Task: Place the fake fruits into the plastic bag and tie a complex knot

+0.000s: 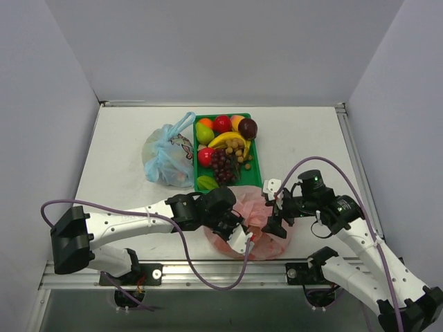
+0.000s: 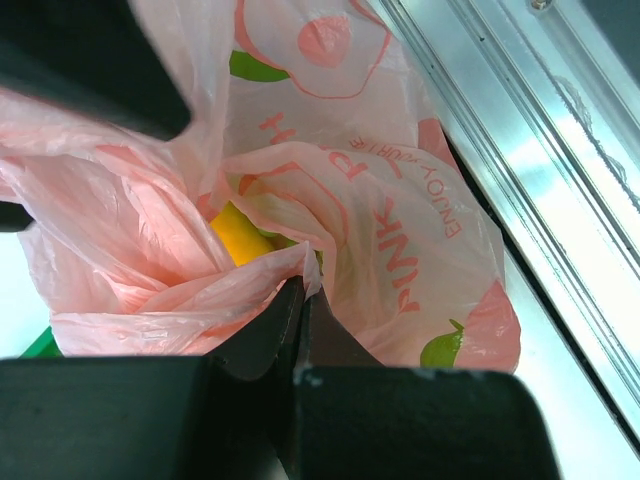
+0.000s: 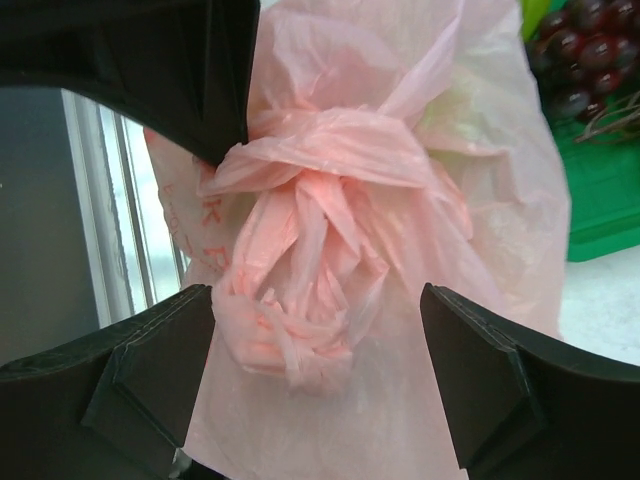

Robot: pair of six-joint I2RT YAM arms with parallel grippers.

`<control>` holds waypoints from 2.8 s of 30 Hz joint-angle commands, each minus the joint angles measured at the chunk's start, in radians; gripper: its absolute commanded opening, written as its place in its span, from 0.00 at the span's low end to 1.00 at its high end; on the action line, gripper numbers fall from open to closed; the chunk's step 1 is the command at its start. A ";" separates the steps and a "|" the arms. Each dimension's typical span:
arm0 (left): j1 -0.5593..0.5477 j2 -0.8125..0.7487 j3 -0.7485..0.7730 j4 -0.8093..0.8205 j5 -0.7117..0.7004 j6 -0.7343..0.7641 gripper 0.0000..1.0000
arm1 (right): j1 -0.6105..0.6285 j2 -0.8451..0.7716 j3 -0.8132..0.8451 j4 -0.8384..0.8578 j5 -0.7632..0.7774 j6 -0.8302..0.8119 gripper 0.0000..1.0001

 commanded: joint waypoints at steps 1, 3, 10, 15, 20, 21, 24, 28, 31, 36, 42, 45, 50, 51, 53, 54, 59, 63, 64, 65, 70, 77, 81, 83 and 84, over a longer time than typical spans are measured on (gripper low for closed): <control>0.011 -0.006 0.056 0.002 0.050 -0.003 0.00 | 0.026 0.014 -0.024 -0.003 -0.005 -0.061 0.85; 0.014 -0.003 0.069 0.002 0.059 -0.027 0.00 | 0.031 0.033 -0.030 0.026 0.006 -0.072 0.78; 0.014 -0.008 0.104 -0.015 0.091 -0.035 0.00 | 0.032 0.057 0.014 0.103 0.029 0.012 0.12; -0.032 0.001 0.142 -0.044 0.078 -0.047 0.00 | 0.031 0.073 0.070 0.103 0.027 0.124 0.00; -0.029 0.061 0.098 -0.079 0.044 0.009 0.00 | 0.006 0.065 0.088 0.103 0.006 0.192 0.00; -0.020 0.066 0.084 -0.076 0.044 0.023 0.00 | -0.009 0.063 0.090 0.102 -0.003 0.198 0.00; -0.002 0.080 0.055 -0.064 0.036 0.040 0.00 | -0.021 0.047 0.097 0.095 -0.037 0.198 0.00; 0.021 0.106 0.047 -0.017 -0.033 0.057 0.00 | -0.021 0.033 0.099 0.083 -0.074 0.206 0.00; 0.024 0.104 0.043 0.049 -0.065 0.049 0.00 | -0.023 0.043 0.090 0.082 -0.100 0.201 0.00; 0.026 0.063 0.024 0.085 0.011 0.039 0.00 | -0.021 0.062 0.062 0.097 -0.027 0.178 0.58; 0.028 0.038 0.010 0.108 0.056 0.023 0.00 | -0.003 0.079 0.036 0.180 0.020 0.143 1.00; 0.028 0.037 0.003 0.125 0.057 0.032 0.00 | 0.025 0.105 0.034 0.194 0.015 0.100 1.00; 0.026 0.041 0.009 0.135 0.065 0.032 0.00 | 0.060 0.129 0.025 0.178 0.013 -0.004 1.00; 0.026 0.038 0.009 0.137 0.068 0.034 0.00 | 0.063 0.129 0.024 0.166 0.012 -0.032 1.00; 0.026 0.035 0.006 0.134 0.073 0.037 0.00 | 0.065 0.125 0.022 0.137 0.006 -0.089 0.99; 0.029 0.031 0.003 0.134 0.086 0.037 0.00 | 0.068 0.125 0.022 0.125 0.007 -0.112 0.99; 0.031 0.017 -0.002 0.129 0.100 0.045 0.00 | 0.091 0.135 0.005 0.117 0.068 -0.225 0.86; 0.034 0.011 0.003 0.115 0.123 0.051 0.00 | 0.098 0.155 -0.005 0.140 0.108 -0.274 0.79; 0.035 0.007 0.006 0.111 0.135 0.052 0.00 | 0.098 0.158 -0.008 0.158 0.119 -0.276 0.80; 0.035 0.007 0.007 0.106 0.143 0.054 0.00 | 0.100 0.159 -0.010 0.167 0.127 -0.274 0.81; 0.037 0.007 0.016 0.077 0.178 0.077 0.00 | 0.107 0.162 -0.035 0.265 0.173 -0.256 0.93; 0.049 0.015 0.043 0.019 0.238 0.092 0.00 | 0.120 0.186 -0.041 0.341 0.168 -0.267 0.98; 0.047 0.023 0.056 0.006 0.240 0.091 0.00 | 0.131 0.221 -0.032 0.352 0.154 -0.262 0.43; 0.046 0.034 0.059 0.005 0.225 0.080 0.00 | 0.131 0.235 -0.012 0.349 0.176 -0.198 0.14; 0.044 0.035 0.061 0.006 0.214 0.074 0.00 | 0.131 0.247 -0.001 0.347 0.185 -0.160 0.00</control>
